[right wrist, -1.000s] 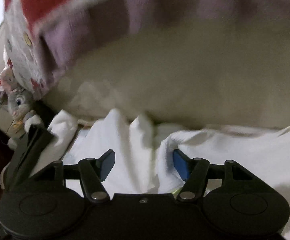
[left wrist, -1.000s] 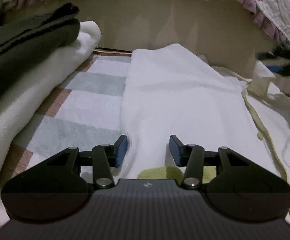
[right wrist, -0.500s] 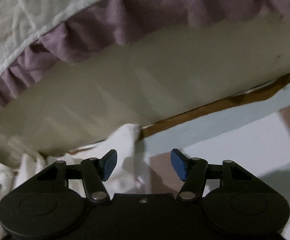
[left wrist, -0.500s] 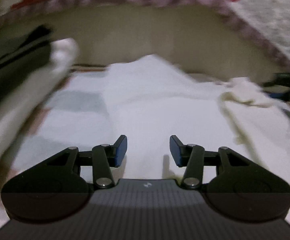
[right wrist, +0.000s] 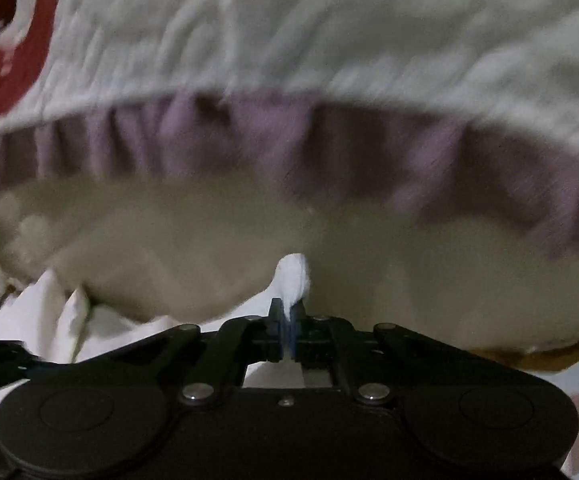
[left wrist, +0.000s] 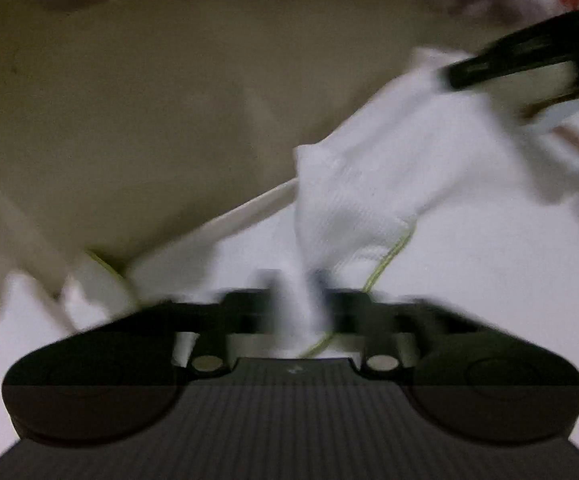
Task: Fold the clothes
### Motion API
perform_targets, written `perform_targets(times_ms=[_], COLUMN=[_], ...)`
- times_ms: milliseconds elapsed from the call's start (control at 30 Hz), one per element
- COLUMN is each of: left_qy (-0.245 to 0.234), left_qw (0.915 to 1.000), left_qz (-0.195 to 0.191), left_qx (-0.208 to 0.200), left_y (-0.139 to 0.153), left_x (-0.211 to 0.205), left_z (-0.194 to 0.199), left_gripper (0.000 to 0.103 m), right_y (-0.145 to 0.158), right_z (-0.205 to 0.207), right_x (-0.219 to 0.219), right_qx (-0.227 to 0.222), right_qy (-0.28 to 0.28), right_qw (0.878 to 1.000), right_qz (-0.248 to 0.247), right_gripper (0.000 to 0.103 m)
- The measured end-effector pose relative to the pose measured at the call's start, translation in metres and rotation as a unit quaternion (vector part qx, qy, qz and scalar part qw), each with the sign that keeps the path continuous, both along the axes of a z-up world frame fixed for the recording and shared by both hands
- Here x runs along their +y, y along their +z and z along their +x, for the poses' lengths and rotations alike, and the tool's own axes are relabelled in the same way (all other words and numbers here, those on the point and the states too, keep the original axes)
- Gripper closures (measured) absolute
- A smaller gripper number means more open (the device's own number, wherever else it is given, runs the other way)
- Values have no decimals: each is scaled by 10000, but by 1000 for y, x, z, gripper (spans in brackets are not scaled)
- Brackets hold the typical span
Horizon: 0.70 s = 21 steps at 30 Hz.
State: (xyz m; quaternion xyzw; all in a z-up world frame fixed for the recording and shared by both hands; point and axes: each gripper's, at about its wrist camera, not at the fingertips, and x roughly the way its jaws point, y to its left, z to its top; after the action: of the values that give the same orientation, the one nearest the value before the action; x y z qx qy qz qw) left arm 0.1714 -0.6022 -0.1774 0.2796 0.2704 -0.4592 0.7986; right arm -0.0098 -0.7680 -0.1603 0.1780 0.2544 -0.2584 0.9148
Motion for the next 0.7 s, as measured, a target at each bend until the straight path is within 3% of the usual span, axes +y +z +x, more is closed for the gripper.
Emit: perform_targets(times_ms=[133, 200, 300, 367, 400, 467, 533, 600, 700], left_qy=[1092, 1637, 1927, 1959, 1990, 2098, 2264, 2480, 2812], left_qw=[9924, 9831, 9754, 9740, 9734, 9720, 9703, 9668, 9551], left_qz=[-514, -808, -1003, -1049, -1031, -946, -768, -571, -715], left_qx=[-223, 136, 360, 450, 469, 464, 366, 230, 603], left_y=[11, 16, 22, 25, 26, 24, 19, 14, 6], left_x=[3, 17, 44, 65, 76, 97, 114, 133, 167], left_z=[38, 65, 83, 90, 94, 107, 123, 141, 164], left_gripper=[97, 94, 93, 80, 76, 69, 68, 67, 65], right_y=[-5, -14, -27, -35, -34, -28, -17, -6, 0], right_z=[-4, -1, 10, 24, 28, 33, 32, 34, 57], right_x=[-16, -20, -20, -14, -5, 18, 39, 58, 77], right_qx=[155, 289, 665, 1135, 1234, 1276, 775, 32, -540], right_qy=[-248, -334, -515, -685, -812, -1110, -957, -443, 471], right_qw=[9996, 9990, 9964, 9906, 9874, 9784, 9852, 9963, 9972], right_qz=[-52, -60, -142, -341, -574, -1185, -1197, -742, 232], right_gripper=[100, 100, 99, 90, 79, 78, 74, 74, 74])
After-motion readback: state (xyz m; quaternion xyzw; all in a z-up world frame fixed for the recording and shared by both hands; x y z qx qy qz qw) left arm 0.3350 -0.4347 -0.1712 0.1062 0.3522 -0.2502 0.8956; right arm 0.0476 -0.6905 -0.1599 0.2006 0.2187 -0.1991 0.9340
